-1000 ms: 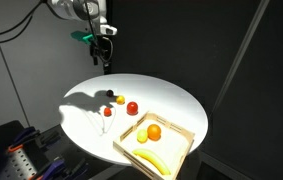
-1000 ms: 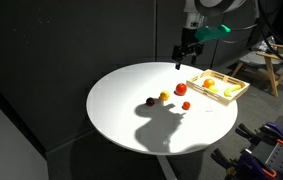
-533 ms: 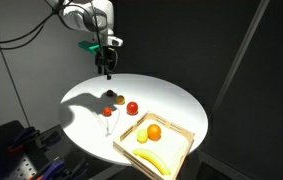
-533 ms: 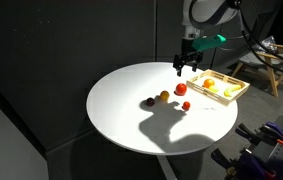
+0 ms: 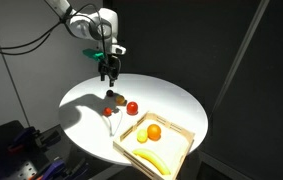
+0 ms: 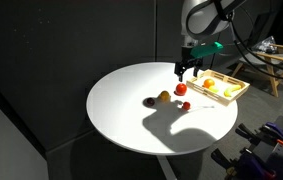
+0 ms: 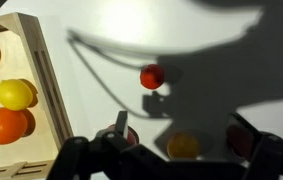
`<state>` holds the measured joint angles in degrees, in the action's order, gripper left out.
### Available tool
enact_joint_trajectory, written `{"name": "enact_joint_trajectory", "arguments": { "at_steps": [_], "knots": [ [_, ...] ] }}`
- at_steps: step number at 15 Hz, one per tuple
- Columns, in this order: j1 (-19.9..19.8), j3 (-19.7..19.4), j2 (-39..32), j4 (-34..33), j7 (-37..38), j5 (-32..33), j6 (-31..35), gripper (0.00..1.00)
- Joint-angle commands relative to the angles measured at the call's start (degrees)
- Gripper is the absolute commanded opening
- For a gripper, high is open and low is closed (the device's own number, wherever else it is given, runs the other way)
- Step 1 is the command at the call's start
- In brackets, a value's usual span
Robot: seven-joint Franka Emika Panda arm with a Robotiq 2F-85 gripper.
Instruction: Put the small, orange object on the wooden tray
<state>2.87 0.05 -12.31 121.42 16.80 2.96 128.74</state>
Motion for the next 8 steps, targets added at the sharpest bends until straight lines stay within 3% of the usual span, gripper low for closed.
{"name": "enact_joint_trajectory", "arguments": {
  "at_steps": [1,8],
  "knots": [
    [0.34,-0.54,-0.83,-1.64,0.99,0.97,-0.05,1.00],
    [0.20,-0.33,-0.28,-0.48,-0.06,-0.05,-0.04,1.00]
  ]
}}
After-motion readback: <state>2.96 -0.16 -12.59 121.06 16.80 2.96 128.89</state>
